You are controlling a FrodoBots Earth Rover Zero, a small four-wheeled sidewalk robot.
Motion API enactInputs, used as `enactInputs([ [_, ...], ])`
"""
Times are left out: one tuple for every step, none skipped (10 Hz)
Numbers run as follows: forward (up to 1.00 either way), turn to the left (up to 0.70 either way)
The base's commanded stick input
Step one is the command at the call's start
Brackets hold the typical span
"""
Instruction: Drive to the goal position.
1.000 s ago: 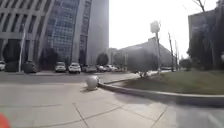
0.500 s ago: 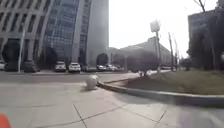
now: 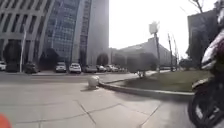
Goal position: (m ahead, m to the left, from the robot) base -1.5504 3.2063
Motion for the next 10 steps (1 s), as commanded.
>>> enactInputs([
  [-0.70, 0.00],
  [-0.45, 0.00],
  [0.00, 0.00],
  [0.00, 0.00],
  [0.00, 0.00],
  [0.00, 0.00],
  [0.00, 0.00],
  [0.00, 0.00],
  [0.32, 0.00],
  [0.67, 0.00],
])
